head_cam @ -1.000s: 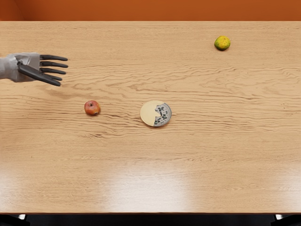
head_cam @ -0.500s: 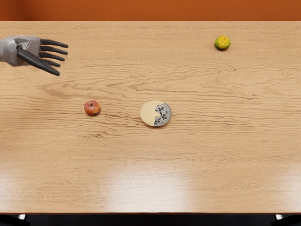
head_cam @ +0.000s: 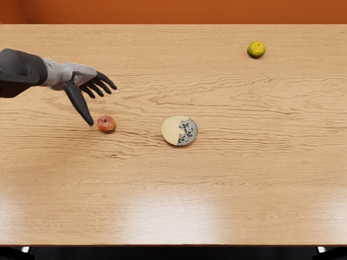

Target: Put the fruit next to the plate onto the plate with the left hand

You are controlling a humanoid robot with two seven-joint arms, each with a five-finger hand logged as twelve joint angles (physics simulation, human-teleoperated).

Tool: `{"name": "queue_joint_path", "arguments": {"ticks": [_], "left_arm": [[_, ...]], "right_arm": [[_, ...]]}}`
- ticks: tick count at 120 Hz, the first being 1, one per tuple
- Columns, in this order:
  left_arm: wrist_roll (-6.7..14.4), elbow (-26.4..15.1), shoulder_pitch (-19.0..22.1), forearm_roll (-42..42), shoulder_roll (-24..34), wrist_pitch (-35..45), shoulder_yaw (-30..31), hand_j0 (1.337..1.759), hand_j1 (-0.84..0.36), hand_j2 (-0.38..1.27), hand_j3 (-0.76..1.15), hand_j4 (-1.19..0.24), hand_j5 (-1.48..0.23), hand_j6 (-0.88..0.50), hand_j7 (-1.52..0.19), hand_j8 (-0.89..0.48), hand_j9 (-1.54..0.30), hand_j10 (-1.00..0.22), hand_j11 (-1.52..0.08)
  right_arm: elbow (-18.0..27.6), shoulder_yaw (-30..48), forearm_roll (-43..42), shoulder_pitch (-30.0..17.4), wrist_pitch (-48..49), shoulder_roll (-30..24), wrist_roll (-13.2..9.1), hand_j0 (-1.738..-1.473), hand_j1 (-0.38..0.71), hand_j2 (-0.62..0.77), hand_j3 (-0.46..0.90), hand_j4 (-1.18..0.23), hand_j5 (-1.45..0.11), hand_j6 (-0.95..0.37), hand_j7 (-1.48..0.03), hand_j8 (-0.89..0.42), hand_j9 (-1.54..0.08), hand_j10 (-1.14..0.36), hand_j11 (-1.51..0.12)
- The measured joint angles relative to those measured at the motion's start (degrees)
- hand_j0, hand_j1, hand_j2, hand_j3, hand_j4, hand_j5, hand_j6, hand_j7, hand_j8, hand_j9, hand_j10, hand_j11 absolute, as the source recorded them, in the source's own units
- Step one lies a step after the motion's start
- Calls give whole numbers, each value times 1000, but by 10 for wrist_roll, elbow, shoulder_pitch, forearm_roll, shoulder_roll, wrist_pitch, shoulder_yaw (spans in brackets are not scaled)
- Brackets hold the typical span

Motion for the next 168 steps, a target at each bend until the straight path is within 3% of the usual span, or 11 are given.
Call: {"name": "queue_joint_path", "arguments": {"ticks": [26,34,62,74,92,114,134,168], "left_arm": [[1,-61,-114,12,-71,160,152,1658,54,50,0,-248,-321,-248,-321,-248,-321,-247,-321],[17,-76,-128,12,-98,194,188,1658,54,50,0,-247,-321,-248,-321,-248,-321,-247,-321],[94,-103,-128,15,-156,284,243,1658,54,50,0,-247,-321,-248,-321,-248,-321,-247,-321],[115,-109,-130,14,-191,306,247,1658,54,50,0,-247,-321,-248,-321,-248,-321,-247,-321],[128,-108,-127,11,-228,317,248,1658,54,50,0,-247,-321,-248,-321,-247,-321,-247,-321],[150,-79,-104,10,-277,319,246,1658,54,50,0,-247,-321,-248,-321,-247,-321,-247,-321],[154,-44,-71,10,-316,320,240,1658,54,50,0,-247,-321,-248,-321,-247,-321,-247,-321],[154,-23,-55,9,-319,305,238,1658,54,50,0,-247,-321,-248,-321,-247,-321,-247,-321]], "right_arm": [[0,0,0,0,0,0,0,-1658,-308,-7,0,-35,-45,-35,-45,-35,-45,-35,-45],[0,0,0,0,0,0,0,-1658,-307,-7,0,-35,-45,-35,-45,-35,-45,-35,-45],[0,0,0,0,0,0,0,-1658,-307,-7,0,-35,-45,-35,-45,-35,-45,-35,-45],[0,0,0,0,0,0,0,-1658,-307,-7,0,-35,-45,-35,-45,-35,-45,-35,-45],[0,0,0,0,0,0,0,-1658,-307,-7,0,-35,-45,-35,-45,-35,-45,-35,-45],[0,0,0,0,0,0,0,-1658,-307,-7,0,-35,-45,-35,-45,-35,-45,-35,-45],[0,0,0,0,0,0,0,-1658,-307,-7,0,-35,-45,-35,-45,-35,-45,-35,-45],[0,0,0,0,0,0,0,-1658,-307,-7,0,-35,-45,-35,-45,-35,-45,-35,-45]]}}
